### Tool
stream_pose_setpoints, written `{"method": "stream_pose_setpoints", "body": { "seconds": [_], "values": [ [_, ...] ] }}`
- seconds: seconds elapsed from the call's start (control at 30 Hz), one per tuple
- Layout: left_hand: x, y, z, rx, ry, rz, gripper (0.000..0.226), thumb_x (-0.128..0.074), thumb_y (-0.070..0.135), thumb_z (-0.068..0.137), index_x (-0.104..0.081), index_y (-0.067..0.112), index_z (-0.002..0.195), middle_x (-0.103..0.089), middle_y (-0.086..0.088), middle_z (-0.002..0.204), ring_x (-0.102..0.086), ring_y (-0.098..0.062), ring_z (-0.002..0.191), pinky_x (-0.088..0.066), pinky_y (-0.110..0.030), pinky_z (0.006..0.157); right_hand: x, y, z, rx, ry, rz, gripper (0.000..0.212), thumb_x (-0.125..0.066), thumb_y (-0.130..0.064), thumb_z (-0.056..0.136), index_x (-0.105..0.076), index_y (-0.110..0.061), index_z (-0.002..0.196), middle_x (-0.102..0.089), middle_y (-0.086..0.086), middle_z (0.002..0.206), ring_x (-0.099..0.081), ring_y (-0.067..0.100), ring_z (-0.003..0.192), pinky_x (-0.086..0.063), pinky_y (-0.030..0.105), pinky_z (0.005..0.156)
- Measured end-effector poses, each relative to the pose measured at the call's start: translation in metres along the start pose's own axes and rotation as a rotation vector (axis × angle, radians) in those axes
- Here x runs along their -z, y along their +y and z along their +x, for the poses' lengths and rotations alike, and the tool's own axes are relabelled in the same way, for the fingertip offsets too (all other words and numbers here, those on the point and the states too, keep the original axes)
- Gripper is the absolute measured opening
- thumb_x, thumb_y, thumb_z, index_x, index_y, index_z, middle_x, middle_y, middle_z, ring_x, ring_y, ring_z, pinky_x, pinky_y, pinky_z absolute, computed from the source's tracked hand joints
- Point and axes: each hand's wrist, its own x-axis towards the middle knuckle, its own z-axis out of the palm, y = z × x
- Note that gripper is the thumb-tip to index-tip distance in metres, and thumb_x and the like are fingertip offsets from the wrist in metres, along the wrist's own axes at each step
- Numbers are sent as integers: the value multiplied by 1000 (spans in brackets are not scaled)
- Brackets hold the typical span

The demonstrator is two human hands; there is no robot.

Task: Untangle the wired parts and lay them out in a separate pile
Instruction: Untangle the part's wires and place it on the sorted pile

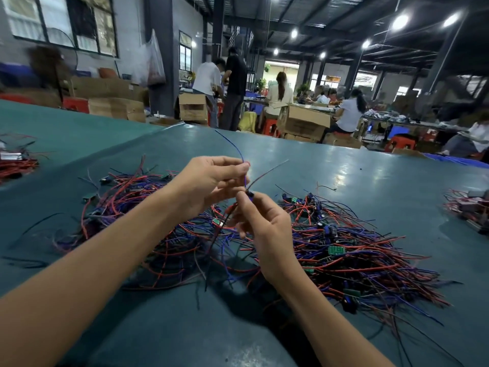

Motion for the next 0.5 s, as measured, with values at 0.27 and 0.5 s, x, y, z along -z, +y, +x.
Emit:
{"method": "stream_pose_setpoints", "body": {
  "seconds": [0.27,0.5],
  "values": [
    [15,-50,0,84,-169,85,52,-78,60,76,-77,11,91,-48,4,68,-32,-5,53,-26,-15,45,16,7,15,-256,79,179,13,-72,-8,87,-75,-11,76,-52,2,53,-40,11,40,-29,18,39],
    [26,-61,-9,98,-218,95,36,-78,41,78,-79,15,103,-62,-14,93,-49,-24,79,-34,-28,64,19,11,13,-353,-147,-16,19,-79,-14,79,-70,-18,63,-60,12,55,-51,17,35,-26,17,36]
  ]
}}
